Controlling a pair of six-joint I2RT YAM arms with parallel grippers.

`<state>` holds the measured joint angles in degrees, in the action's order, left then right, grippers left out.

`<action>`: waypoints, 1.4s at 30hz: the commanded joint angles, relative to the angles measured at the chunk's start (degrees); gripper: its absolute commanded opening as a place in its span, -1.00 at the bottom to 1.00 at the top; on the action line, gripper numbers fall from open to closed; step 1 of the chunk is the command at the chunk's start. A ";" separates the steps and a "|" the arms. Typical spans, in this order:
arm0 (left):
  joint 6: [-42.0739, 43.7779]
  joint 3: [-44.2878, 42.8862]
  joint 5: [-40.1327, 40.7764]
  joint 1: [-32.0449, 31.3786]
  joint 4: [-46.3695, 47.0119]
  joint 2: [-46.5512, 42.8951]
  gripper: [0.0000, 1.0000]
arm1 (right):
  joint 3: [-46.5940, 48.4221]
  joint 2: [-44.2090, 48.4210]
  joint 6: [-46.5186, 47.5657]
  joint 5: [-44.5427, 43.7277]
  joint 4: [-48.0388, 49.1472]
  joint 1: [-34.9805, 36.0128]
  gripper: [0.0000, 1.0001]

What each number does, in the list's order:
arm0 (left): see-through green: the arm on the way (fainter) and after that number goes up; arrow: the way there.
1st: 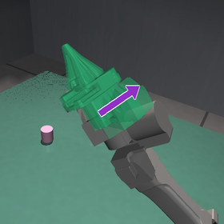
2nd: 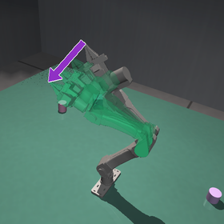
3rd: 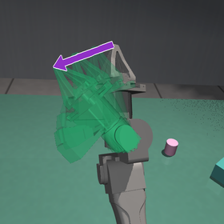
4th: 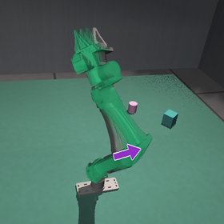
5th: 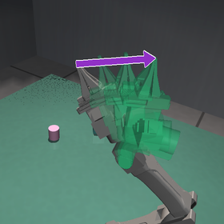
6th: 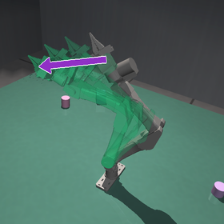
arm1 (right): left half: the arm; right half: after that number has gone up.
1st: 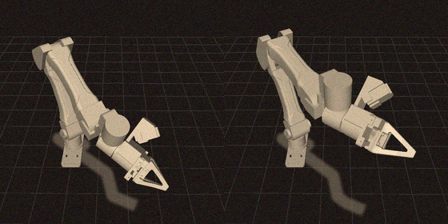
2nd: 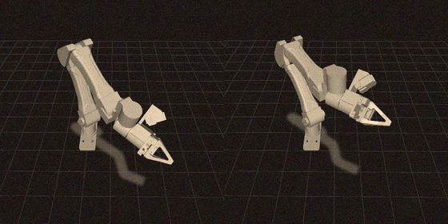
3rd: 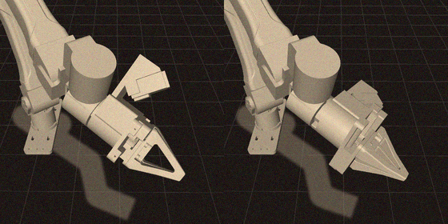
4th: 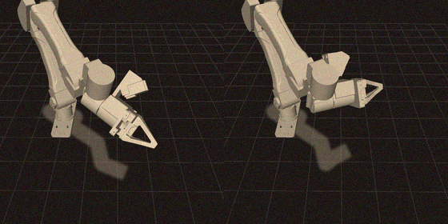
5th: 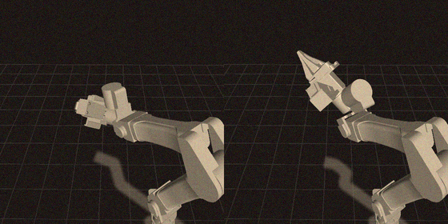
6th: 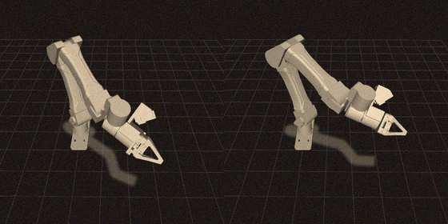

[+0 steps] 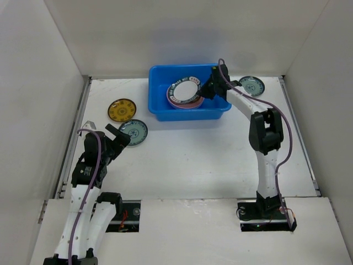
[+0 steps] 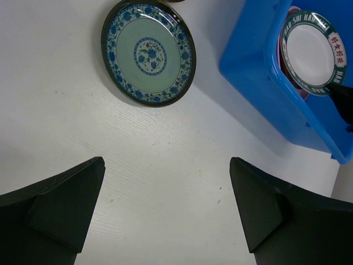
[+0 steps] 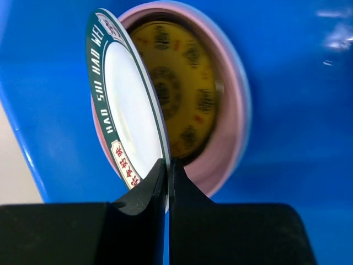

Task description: Place the plates into the plastic bin on the countertop

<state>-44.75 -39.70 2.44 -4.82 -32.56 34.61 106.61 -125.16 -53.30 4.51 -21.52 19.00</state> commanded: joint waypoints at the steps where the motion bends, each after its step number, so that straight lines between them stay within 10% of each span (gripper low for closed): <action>1: -4.47 0.94 -0.42 -0.50 -1.11 -0.95 0.95 | 7.03 -0.34 1.26 2.25 0.70 1.43 -0.89; 22: -11.32 8.24 -4.46 2.31 8.29 4.49 0.91 | -1.39 6.59 6.63 5.23 -1.51 2.31 0.46; 42: -20.99 13.60 -5.34 8.90 25.34 21.63 0.64 | -32.76 55.53 10.93 8.58 3.06 -1.03 0.58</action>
<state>-60.10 -26.61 -3.05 3.11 -10.98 55.11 78.06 -73.12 -43.29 11.94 -19.42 19.49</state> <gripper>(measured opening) 0.832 0.788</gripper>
